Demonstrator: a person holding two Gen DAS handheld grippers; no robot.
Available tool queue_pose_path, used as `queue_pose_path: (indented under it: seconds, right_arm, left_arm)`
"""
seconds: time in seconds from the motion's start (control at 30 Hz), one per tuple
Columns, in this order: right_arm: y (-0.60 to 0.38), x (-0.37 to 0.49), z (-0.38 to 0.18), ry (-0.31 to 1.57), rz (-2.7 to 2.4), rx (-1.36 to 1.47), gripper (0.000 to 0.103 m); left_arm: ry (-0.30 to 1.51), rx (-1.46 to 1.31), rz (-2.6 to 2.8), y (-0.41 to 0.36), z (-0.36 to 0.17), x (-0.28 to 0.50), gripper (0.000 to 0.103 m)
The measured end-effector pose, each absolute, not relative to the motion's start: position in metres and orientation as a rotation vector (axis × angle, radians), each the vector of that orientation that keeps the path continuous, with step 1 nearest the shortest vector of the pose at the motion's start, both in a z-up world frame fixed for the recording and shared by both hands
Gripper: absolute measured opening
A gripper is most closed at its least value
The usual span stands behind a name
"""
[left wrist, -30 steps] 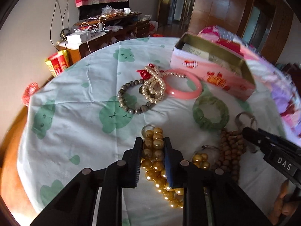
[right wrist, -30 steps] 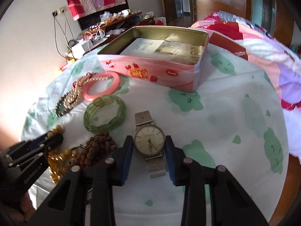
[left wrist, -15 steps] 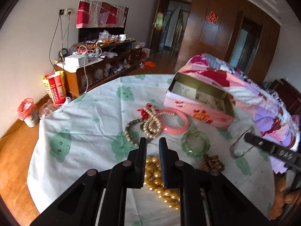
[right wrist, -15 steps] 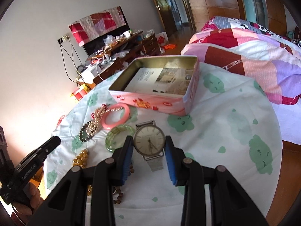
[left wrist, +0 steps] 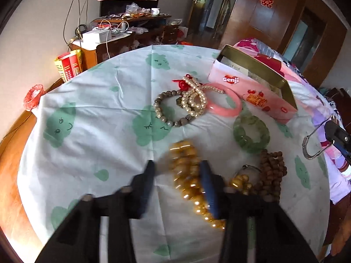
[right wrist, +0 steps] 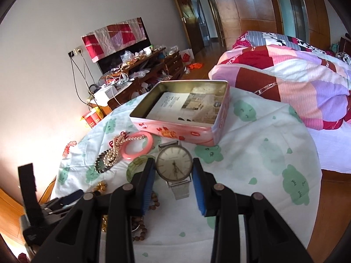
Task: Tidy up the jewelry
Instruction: 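Close left gripper on the gold beads while right gripper grasps the watch, lift both, then lower gold beads into the pink tin with left gripper while right gripper drops the watch in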
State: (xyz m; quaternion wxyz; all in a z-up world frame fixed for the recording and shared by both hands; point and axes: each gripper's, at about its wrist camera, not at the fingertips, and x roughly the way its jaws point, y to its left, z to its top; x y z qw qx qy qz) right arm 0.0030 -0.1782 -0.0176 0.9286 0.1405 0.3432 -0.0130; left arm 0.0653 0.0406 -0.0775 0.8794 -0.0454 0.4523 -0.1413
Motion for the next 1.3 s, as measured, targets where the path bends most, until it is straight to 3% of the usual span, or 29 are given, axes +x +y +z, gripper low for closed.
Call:
queue_pose_path:
  seconds: [0.17, 0.67, 0.93, 1.1, 1.3]
  right_arm:
    - [-0.171, 0.0, -0.015, 0.692, -0.014, 0.272, 0.036]
    - [-0.179, -0.003, 0.012, 0.59, -0.023, 0.29, 0.036]
    - [-0.202, 0.035, 0.031, 0.525, -0.041, 0.312, 0.037]
    - [-0.217, 0.084, 0.011, 0.567, -0.103, 0.37, 0.037]
    - [-0.227, 0.135, -0.034, 0.664, -0.146, 0.451, 0.037]
  left_arm:
    - [0.918, -0.109, -0.352, 0.044, -0.074, 0.061, 0.01]
    - [0.641, -0.133, -0.487, 0.036, 0.021, 0.051, 0.01]
    - [0.527, -0.136, -0.627, -0.005, 0.064, 0.092, 0.01]
    - [0.523, -0.113, -0.682, -0.046, 0.062, 0.146, 0.01]
    - [0.615, -0.058, -0.695, -0.088, 0.023, 0.217, 0.01]
